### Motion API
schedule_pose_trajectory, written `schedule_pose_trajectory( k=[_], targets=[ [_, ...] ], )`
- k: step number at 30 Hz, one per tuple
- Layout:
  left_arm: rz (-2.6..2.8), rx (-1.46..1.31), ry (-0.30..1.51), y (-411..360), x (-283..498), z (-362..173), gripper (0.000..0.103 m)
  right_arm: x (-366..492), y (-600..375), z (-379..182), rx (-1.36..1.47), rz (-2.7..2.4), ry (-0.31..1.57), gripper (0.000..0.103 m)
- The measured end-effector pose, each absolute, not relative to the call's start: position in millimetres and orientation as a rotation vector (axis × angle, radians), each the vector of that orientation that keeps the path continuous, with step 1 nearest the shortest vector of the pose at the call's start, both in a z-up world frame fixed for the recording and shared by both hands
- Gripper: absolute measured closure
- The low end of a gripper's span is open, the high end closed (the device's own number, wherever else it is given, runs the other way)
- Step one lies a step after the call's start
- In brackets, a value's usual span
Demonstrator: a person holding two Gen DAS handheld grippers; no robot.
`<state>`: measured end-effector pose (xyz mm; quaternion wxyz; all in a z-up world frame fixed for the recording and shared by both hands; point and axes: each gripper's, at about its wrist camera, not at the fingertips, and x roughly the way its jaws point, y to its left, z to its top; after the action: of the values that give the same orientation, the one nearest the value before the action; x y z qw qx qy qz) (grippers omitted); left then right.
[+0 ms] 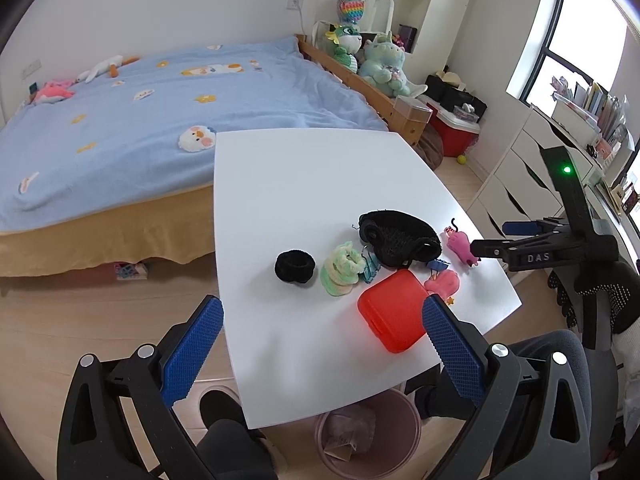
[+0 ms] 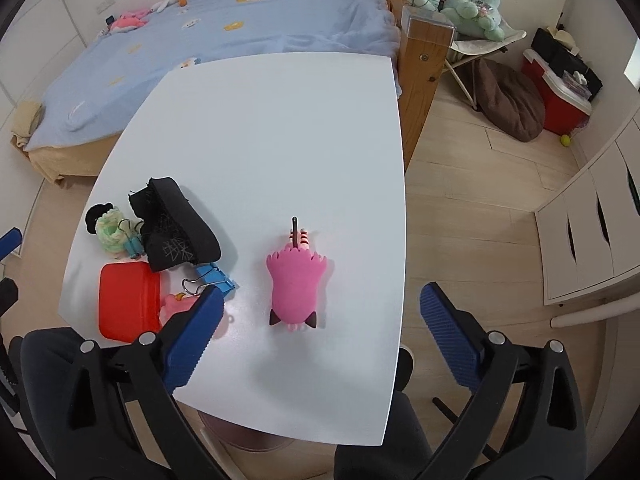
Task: Collect trash
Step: 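Close the right tool on the pink toy pig and lift it, then grasp the black hair tie with the left tool while the right tool holds the pig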
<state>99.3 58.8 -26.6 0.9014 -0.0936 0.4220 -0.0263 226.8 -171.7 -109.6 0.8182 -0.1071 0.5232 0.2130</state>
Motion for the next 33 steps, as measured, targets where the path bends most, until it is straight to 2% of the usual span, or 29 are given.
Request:
schedule_pose_trajectory(
  k=[7, 9, 10, 12, 14, 15, 17, 18, 33],
  targets=[
    [-0.046, -0.203, 0.871, 64.1, 96.7, -27.4, 0.007, 232.8, -163.8, -123.2, -0.259, 0.453, 1.151, 0.007],
    [-0.045, -0.205, 0.872, 65.2, 97.1, -28.4, 0.007, 233.1, -163.3, -126.8, -0.267, 0.449, 1.162, 0.018],
    [-0.044, -0.207, 0.873, 65.7, 97.2, -28.9, 0.007, 233.7, -162.7, -128.1, -0.274, 0.448, 1.166, 0.03],
    [-0.044, -0.209, 0.873, 66.3, 97.6, -29.4, 0.007, 233.7, -161.6, -130.0, -0.281, 0.456, 1.172, 0.038],
    [-0.045, -0.209, 0.872, 66.4, 97.5, -29.5, 0.007, 232.5, -161.0, -130.5, -0.288, 0.462, 1.167, 0.051],
    [-0.045, -0.209, 0.873, 66.3, 97.6, -29.5, 0.007, 232.1, -161.3, -129.7, -0.287, 0.465, 1.163, 0.054],
    [-0.045, -0.208, 0.875, 66.3, 97.8, -29.9, 0.007, 231.3, -161.5, -128.8, -0.276, 0.482, 1.159, 0.074],
    [-0.045, -0.207, 0.876, 65.7, 98.2, -29.9, 0.007, 230.6, -160.9, -128.9, -0.284, 0.478, 1.156, 0.076],
    [-0.044, -0.161, 0.908, 61.9, 115.3, -35.6, 0.007, 205.8, -182.9, -103.0, -0.15, 0.546, 1.081, 0.077]
  ],
)
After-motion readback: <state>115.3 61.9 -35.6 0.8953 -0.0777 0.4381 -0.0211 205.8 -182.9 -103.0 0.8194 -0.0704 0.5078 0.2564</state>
